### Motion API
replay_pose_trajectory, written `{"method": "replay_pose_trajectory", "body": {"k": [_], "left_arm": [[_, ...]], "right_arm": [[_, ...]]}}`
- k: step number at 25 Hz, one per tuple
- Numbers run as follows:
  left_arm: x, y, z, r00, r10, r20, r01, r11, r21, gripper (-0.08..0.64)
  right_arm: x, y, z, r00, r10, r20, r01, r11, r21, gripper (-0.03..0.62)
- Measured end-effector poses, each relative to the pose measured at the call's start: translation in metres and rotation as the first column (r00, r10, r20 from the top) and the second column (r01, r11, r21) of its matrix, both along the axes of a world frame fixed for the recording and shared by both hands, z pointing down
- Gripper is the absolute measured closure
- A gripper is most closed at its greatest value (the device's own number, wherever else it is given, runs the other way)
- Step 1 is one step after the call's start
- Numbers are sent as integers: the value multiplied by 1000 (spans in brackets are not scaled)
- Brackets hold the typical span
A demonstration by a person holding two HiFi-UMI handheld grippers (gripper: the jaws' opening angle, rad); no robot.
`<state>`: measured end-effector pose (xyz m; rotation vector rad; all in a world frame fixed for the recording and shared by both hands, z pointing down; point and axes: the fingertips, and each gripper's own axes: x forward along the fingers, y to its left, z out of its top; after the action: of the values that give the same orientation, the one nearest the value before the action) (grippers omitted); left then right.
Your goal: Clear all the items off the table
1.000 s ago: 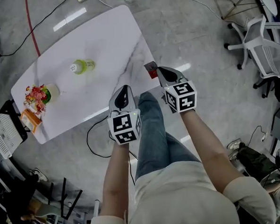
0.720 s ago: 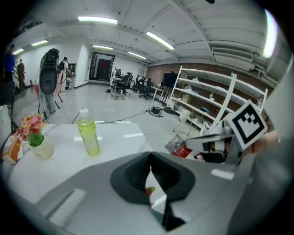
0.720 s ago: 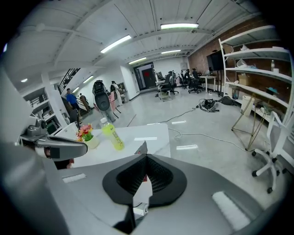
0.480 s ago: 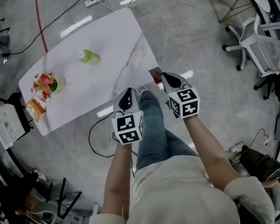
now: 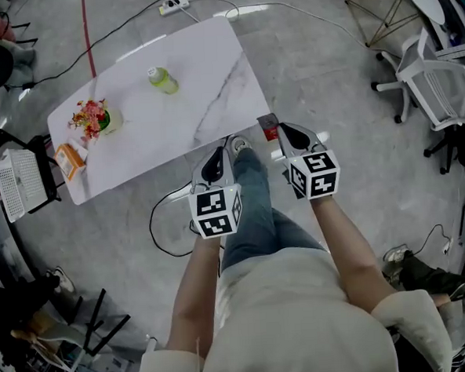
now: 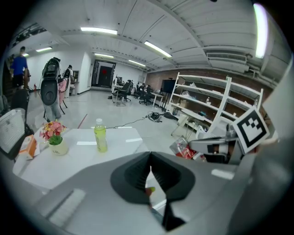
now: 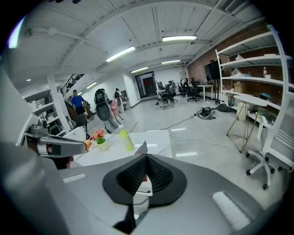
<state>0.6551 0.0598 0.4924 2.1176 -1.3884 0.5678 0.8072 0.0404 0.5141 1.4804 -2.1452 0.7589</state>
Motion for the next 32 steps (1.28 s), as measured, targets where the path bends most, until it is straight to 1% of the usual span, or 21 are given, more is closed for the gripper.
{"method": "replay_pose_trajectory", "body": {"k": [5, 9, 17, 24, 28, 32], "left_arm": [[-10, 36, -21, 1000, -27, -8, 27, 1000, 14, 551], [-21, 66, -35, 998, -53, -18, 53, 998, 17, 549], [-35, 113, -63, 996, -90, -22, 91, 994, 54, 551], [-47, 146, -80, 991, -130, -27, 131, 989, 69, 549], [-57, 157, -93, 987, -162, -19, 163, 982, 90, 549], [-75, 161, -106, 976, -216, -12, 216, 970, 113, 549]], "right_arm": [[-8, 31, -25, 999, -34, 1, 34, 998, 47, 592], [-18, 60, -41, 998, -69, -5, 69, 995, 68, 592], [-37, 112, -70, 989, -143, -21, 145, 984, 101, 592], [-51, 134, -97, 978, -205, -29, 207, 970, 130, 592], [-66, 143, -112, 965, -260, -19, 260, 954, 148, 592], [-92, 146, -125, 939, -342, -26, 341, 924, 173, 592]]}}
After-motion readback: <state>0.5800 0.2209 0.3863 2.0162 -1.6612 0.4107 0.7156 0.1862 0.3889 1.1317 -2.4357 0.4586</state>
